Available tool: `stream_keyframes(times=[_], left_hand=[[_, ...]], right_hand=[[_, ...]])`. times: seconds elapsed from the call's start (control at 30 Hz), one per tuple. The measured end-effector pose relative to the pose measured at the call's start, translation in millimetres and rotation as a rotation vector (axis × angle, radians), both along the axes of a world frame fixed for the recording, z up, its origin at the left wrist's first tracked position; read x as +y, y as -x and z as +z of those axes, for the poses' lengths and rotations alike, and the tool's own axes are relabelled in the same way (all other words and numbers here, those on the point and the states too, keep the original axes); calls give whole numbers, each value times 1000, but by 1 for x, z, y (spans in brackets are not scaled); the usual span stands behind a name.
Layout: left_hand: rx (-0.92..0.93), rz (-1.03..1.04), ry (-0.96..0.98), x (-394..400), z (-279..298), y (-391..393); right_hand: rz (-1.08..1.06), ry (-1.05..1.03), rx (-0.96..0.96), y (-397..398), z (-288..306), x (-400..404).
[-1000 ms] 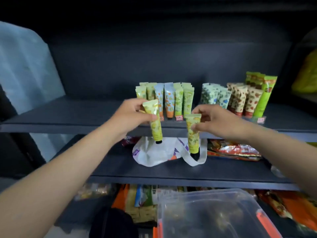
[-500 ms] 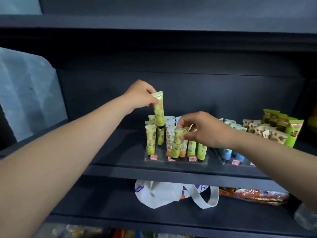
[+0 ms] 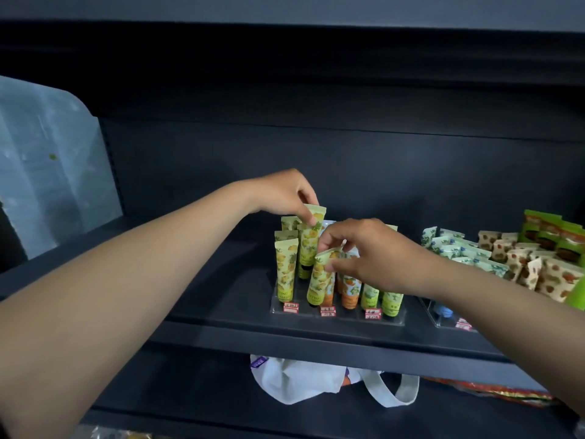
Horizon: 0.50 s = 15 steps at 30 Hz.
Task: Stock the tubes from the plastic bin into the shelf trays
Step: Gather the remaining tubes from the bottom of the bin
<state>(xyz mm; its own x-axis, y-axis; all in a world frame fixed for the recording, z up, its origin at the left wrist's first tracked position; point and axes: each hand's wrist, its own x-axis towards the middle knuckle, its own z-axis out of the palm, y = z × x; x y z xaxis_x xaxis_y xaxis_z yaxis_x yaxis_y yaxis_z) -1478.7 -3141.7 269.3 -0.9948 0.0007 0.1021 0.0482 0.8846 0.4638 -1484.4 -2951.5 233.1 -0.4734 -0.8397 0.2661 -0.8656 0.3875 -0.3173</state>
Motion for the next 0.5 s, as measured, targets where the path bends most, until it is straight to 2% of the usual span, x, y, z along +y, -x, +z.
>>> stream_keyframes(times=[0.5], left_hand=[[-118,-35,88,-8,-6,12]], right_hand=[[-8,-151,154,13,4,-27]])
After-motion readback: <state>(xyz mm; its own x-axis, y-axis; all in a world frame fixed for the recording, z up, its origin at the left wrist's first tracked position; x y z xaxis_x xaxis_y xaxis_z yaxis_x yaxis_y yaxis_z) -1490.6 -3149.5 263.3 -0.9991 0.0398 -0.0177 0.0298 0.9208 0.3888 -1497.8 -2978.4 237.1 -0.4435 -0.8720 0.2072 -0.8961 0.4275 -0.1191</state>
